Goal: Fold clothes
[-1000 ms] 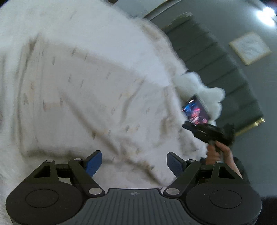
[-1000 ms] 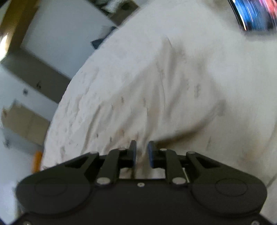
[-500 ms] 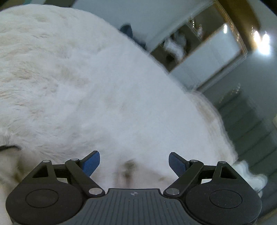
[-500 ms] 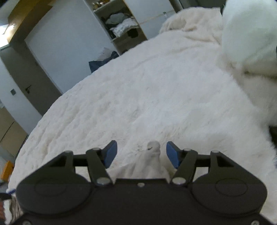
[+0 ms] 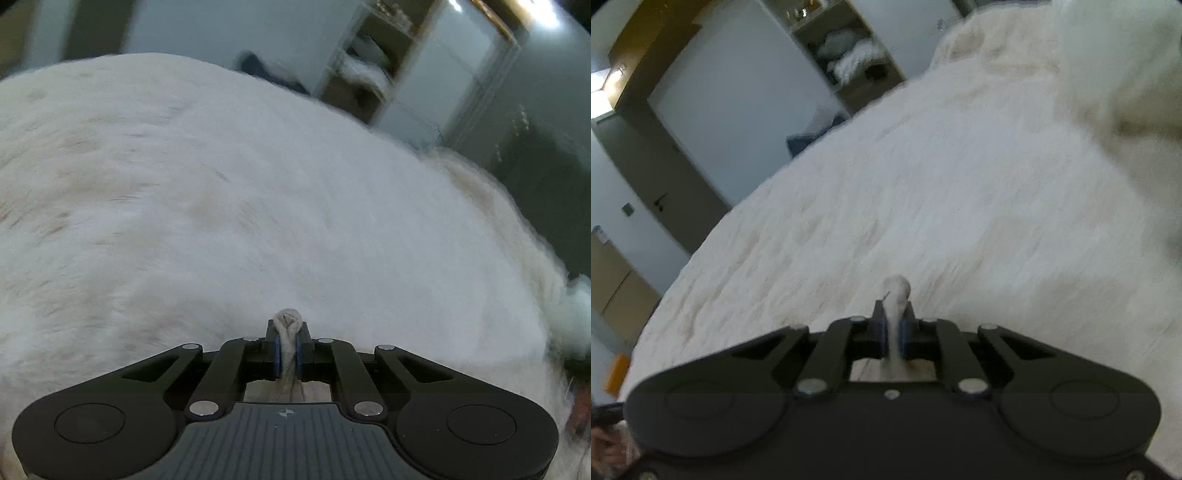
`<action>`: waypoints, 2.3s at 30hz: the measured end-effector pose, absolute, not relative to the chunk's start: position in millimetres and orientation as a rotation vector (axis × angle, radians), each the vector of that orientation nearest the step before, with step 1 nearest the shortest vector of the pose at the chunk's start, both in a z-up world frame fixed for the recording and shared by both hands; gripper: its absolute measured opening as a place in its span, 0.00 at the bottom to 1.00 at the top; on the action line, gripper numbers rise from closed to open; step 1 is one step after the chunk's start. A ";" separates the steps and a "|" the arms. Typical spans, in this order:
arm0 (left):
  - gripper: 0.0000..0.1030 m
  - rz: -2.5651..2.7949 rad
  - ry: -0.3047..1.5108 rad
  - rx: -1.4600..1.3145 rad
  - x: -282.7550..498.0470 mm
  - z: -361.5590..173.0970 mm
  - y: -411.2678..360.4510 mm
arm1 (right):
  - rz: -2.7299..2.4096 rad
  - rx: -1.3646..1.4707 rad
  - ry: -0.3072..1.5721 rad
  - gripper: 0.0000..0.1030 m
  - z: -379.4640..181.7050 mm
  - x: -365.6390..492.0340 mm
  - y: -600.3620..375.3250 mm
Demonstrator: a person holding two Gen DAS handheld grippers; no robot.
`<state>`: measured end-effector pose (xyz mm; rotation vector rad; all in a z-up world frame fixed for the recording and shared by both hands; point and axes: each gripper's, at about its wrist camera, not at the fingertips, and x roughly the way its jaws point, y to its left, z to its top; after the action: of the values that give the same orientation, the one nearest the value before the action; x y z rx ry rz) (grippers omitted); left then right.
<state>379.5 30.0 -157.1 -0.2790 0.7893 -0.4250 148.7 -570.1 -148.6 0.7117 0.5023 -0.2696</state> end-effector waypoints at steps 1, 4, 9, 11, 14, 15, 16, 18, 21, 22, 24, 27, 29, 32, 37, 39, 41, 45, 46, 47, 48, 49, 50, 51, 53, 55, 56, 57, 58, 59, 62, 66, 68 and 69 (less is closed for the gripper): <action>0.07 -0.411 0.793 -0.255 378.8 -159.0 27.4 | -0.288 0.693 0.526 0.05 -151.2 151.7 -568.2; 0.08 -0.387 0.826 -0.151 375.5 -166.1 11.9 | -0.396 0.581 0.592 0.13 -155.6 156.6 -557.9; 0.28 -0.320 0.854 -0.210 374.5 -161.9 20.5 | -0.577 0.390 0.627 0.23 -125.6 136.1 -531.2; 0.46 -0.323 0.866 -0.219 374.9 -158.1 21.7 | -0.526 0.353 0.598 0.38 -109.4 121.9 -505.4; 0.54 -0.361 0.885 -0.249 368.1 -156.2 27.7 | -0.387 0.273 0.594 0.47 -92.7 101.2 -452.1; 0.54 -0.376 0.893 -0.256 365.1 -156.0 30.0 | -0.351 0.213 0.609 0.45 -94.4 96.9 -431.6; 0.54 -0.387 0.898 -0.260 362.6 -155.9 32.0 | -0.316 0.151 0.625 0.41 -96.3 92.6 -410.9; 0.55 -0.390 0.898 -0.262 358.0 -155.2 34.5 | -0.246 0.008 0.665 0.34 -107.3 83.9 -366.8; 0.60 -0.390 0.895 -0.273 349.4 -152.4 39.1 | -0.231 -0.081 0.791 0.07 -131.6 78.7 -336.4; 0.60 -0.388 0.893 -0.278 346.9 -151.5 41.1 | -0.240 -0.098 0.842 0.07 -140.3 75.2 -330.3; 0.62 -0.384 0.896 -0.293 343.3 -149.6 46.1 | -0.255 -0.119 0.900 0.07 -149.3 70.4 -323.4; 0.71 -0.398 0.903 -0.329 342.7 -146.6 53.6 | -0.303 -0.078 0.972 0.09 -138.8 47.7 -316.8; 0.77 -0.418 0.911 -0.346 340.2 -144.0 57.2 | -0.335 -0.095 0.940 0.18 -122.4 26.9 -303.1; 0.78 -0.461 0.935 -0.378 341.5 -143.3 63.5 | -0.331 -0.162 0.832 0.42 -92.7 6.1 -282.6; 0.79 -0.501 0.956 -0.474 348.5 -144.4 76.0 | -0.165 -0.296 0.642 0.72 -50.2 -12.6 -177.6; 0.80 -0.533 0.961 -0.487 351.8 -143.2 79.1 | -0.076 -0.392 0.601 0.77 -47.0 -13.9 -142.9; 0.81 -0.573 0.971 -0.484 353.2 -140.2 83.0 | 0.062 -0.573 0.543 0.78 -53.1 -14.9 -87.2; 0.83 -0.631 0.966 -0.460 349.2 -129.7 95.2 | 0.296 -0.884 0.488 0.76 -92.6 -13.3 10.8; 0.83 -0.631 0.957 -0.460 347.2 -127.5 99.2 | 0.321 -0.887 0.483 0.76 -95.8 -12.8 20.2; 0.83 -0.624 0.950 -0.475 344.5 -126.9 104.7 | 0.356 -0.856 0.481 0.76 -98.0 -8.9 30.3; 0.83 -0.618 0.943 -0.489 341.8 -126.2 110.3 | 0.392 -0.823 0.480 0.74 -100.2 -4.8 40.4; 0.83 -0.614 0.939 -0.503 339.0 -126.1 115.8 | 0.400 -0.816 0.473 0.71 -102.8 3.8 52.7; 0.83 -0.612 0.940 -0.509 336.2 -127.3 120.6 | 0.405 -0.811 0.465 0.70 -105.4 12.8 65.1; 0.83 -0.612 0.945 -0.505 333.7 -128.1 123.6 | 0.402 -0.847 0.447 0.70 -108.8 16.8 71.0; 0.83 -0.610 0.954 -0.474 327.4 -130.0 128.9 | 0.363 -1.065 0.381 0.70 -129.0 30.5 87.0; 0.83 -0.614 0.961 -0.448 323.3 -131.8 132.4 | 0.359 -1.197 0.365 0.68 -143.2 34.1 95.0; 0.83 -0.615 0.962 -0.444 322.3 -133.1 133.6 | 0.365 -1.267 0.364 0.67 -151.0 39.6 96.7; 0.83 -0.616 0.963 -0.438 322.1 -134.1 134.2 | 0.371 -1.333 0.363 0.66 -158.6 45.2 98.0; 0.83 -0.617 0.964 -0.431 321.9 -135.0 134.8 | 0.379 -1.339 0.358 0.65 -159.4 49.1 98.0; 0.83 -0.618 0.966 -0.424 322.1 -135.8 135.4 | 0.386 -1.332 0.348 0.63 -159.4 53.4 99.7; 0.83 -0.620 0.963 -0.419 325.1 -136.4 139.0 | 0.375 -1.353 0.323 0.18 -158.9 58.9 104.4; 0.83 -0.613 0.943 -0.469 327.5 -135.1 147.6 | 0.369 -1.215 0.301 0.02 -142.4 66.1 107.0; 0.83 -0.614 0.936 -0.486 328.2 -134.3 148.9 | 0.384 -1.126 0.283 0.02 -131.1 58.7 108.1; 0.83 -0.617 0.933 -0.489 327.9 -133.9 148.7 | 0.425 -1.036 0.287 0.02 -121.8 52.5 106.0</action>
<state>327.9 148.7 -133.9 -0.4890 0.9331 -0.6173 52.5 106.0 -121.8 -1.0355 0.2869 0.4248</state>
